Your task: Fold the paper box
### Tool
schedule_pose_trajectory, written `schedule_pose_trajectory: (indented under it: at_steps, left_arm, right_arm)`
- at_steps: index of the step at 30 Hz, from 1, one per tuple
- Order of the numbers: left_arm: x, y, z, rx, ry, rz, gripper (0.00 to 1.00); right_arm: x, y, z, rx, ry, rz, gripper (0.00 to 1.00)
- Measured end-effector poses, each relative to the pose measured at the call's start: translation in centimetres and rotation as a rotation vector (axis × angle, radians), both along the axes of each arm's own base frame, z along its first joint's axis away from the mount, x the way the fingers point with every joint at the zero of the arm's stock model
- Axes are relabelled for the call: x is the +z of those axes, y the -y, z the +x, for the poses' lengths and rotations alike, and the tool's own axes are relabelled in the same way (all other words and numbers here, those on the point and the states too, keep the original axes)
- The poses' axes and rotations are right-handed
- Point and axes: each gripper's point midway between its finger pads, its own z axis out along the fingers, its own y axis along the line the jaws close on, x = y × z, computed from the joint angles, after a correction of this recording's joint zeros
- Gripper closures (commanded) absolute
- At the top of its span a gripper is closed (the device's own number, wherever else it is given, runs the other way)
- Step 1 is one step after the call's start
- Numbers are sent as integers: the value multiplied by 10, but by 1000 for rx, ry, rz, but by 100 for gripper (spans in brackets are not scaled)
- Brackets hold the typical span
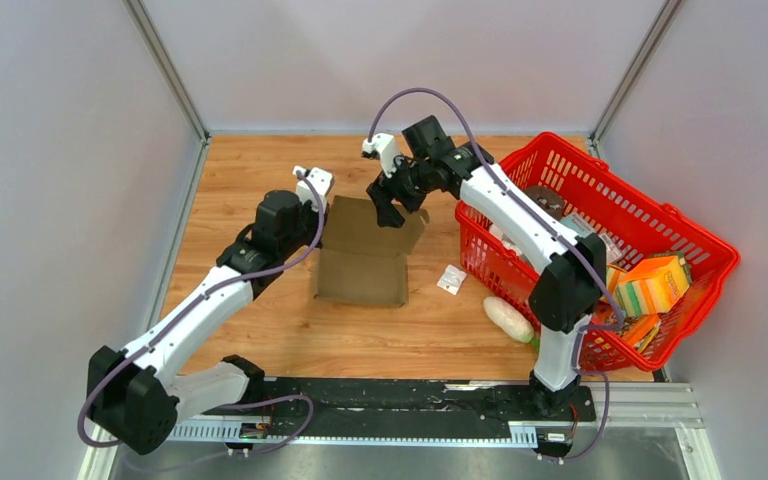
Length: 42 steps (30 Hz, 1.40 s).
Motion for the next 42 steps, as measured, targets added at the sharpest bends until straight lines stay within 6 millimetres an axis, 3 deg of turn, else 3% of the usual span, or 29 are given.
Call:
schedule_pose_trajectory:
  at_steps: [4,7,12,15,18,23,27,30,31,34,42]
  left_arm:
    - [-3,-25,-13,146,37,-64,100]
    - [-4,-45,-23,256,67,-119,100]
    - [-15,-77,-36,428,81,-152,100]
    - [-16,-88,-42,485,94,-164,100]
    - [-14,-96,-48,520,104,-182,100]
    - [-16,-103,-52,573,94,-214,100]
    - [-18,-108,-53,599,85,-219,100]
    - [-20,-111,-54,613,77,-221,100]
    - [-20,-111,-55,616,76,-223,100]
    - [-21,-112,-54,625,73,-228,100]
    - [-26,-116,-56,645,53,-229,100]
  right_arm:
    - [16,26,26,-247,89,-37,14]
    - [28,57,39,-467,152,-65,13]
    - [24,109,27,-793,153,-97,16]
    - [28,102,17,-868,191,8,20]
    - [29,80,-8,-877,188,89,23]
    - [-37,76,-60,-894,149,-153,20]
    - [-59,75,-78,-882,185,-282,20]
    - [-67,74,-85,-903,181,-307,36]
    - [-71,76,-86,-923,181,-322,60]
    - [-88,89,-82,-981,235,-413,100]
    - [-149,120,-72,-937,418,-777,100]
